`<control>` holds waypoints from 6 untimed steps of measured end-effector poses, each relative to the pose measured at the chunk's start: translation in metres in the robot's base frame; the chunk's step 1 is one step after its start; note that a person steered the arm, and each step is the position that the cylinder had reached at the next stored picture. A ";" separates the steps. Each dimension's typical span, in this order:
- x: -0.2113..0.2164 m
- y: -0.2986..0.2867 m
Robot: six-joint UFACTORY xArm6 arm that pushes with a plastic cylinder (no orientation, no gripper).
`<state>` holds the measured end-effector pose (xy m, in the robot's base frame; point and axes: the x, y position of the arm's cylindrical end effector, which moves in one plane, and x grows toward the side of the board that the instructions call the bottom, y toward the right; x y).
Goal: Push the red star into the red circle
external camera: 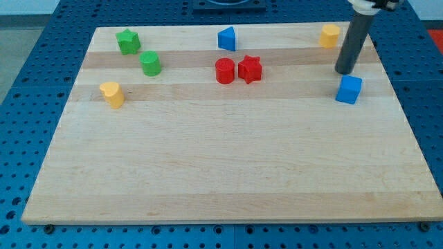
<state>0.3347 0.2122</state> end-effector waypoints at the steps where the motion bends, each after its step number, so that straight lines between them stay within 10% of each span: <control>1: -0.009 -0.023; 6: -0.019 -0.164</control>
